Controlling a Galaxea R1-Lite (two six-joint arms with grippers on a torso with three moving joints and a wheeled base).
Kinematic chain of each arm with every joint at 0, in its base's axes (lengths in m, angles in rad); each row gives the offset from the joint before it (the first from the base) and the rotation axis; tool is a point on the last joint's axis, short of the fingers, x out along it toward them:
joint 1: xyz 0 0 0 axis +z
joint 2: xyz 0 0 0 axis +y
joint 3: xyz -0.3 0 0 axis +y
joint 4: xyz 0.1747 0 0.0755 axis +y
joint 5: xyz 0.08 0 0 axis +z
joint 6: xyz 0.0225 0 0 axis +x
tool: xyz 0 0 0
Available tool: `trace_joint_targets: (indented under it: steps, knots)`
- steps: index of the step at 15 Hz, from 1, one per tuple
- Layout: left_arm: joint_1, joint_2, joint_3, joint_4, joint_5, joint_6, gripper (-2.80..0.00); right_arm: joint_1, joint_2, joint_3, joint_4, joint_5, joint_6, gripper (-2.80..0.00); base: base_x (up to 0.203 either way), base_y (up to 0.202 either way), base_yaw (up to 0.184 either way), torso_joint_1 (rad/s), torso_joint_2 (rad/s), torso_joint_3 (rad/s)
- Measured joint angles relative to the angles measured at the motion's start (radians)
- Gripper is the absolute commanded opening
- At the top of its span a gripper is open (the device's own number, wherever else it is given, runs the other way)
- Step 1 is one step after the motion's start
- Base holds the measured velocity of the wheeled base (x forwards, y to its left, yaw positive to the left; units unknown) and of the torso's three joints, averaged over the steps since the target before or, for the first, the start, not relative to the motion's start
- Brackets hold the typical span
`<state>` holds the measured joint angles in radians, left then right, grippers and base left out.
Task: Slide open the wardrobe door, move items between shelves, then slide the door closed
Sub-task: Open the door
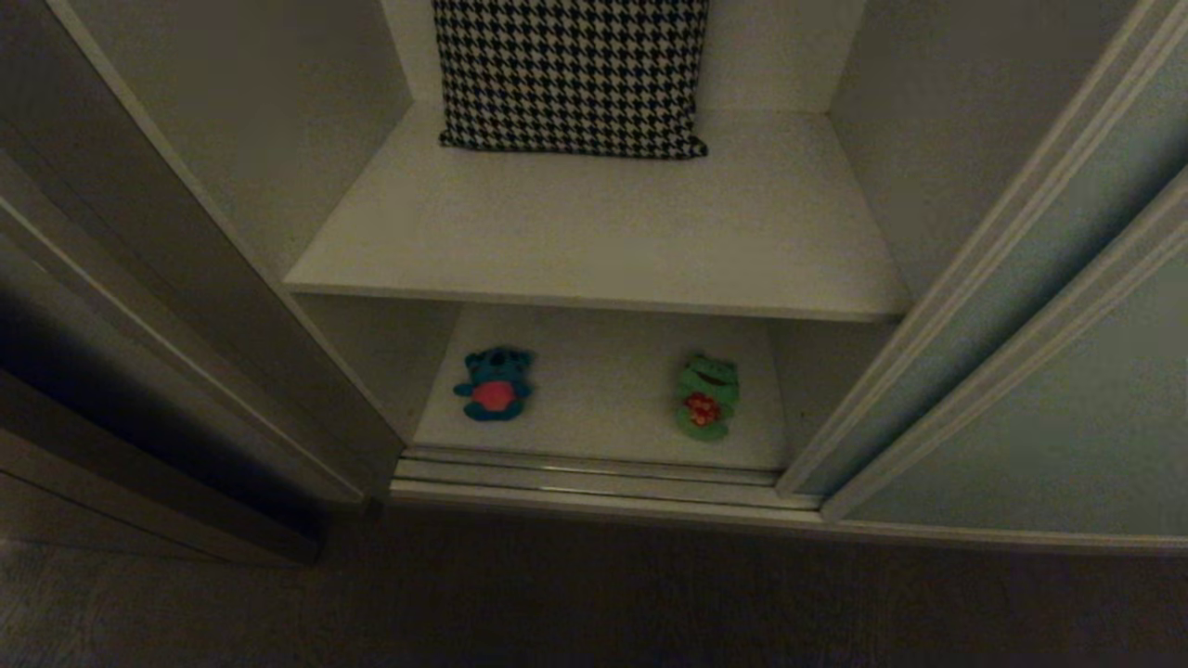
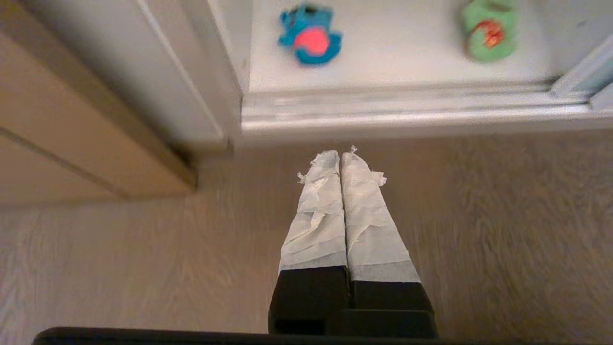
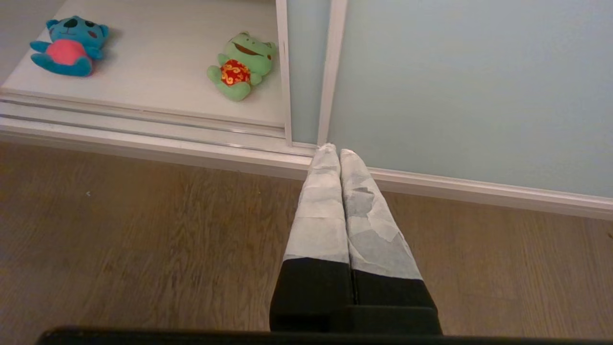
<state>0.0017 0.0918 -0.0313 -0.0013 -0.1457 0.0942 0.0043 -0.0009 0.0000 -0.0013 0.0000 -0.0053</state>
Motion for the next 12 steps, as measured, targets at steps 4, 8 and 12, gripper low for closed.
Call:
trace_joint_targets:
  steps: [4,8,12]
  knots:
    - [-0.016,-0.074,-0.022,0.062,-0.001,-0.101,-2.80,0.000,0.000,0.000,0.000,0.000,0.000,-2.80,0.000,0.000,0.000,0.000,0.00,0.000]
    - [-0.017,-0.089,-0.022,0.062,0.046,0.009,-2.80,0.000,0.000,0.000,0.000,0.000,0.000,-2.80,0.000,0.000,0.000,0.000,0.00,0.000]
    - [-0.017,-0.092,0.016,0.017,0.121,0.024,-2.80,0.000,0.000,0.000,0.000,0.000,0.000,-2.80,0.000,0.000,0.000,0.000,0.00,0.000]
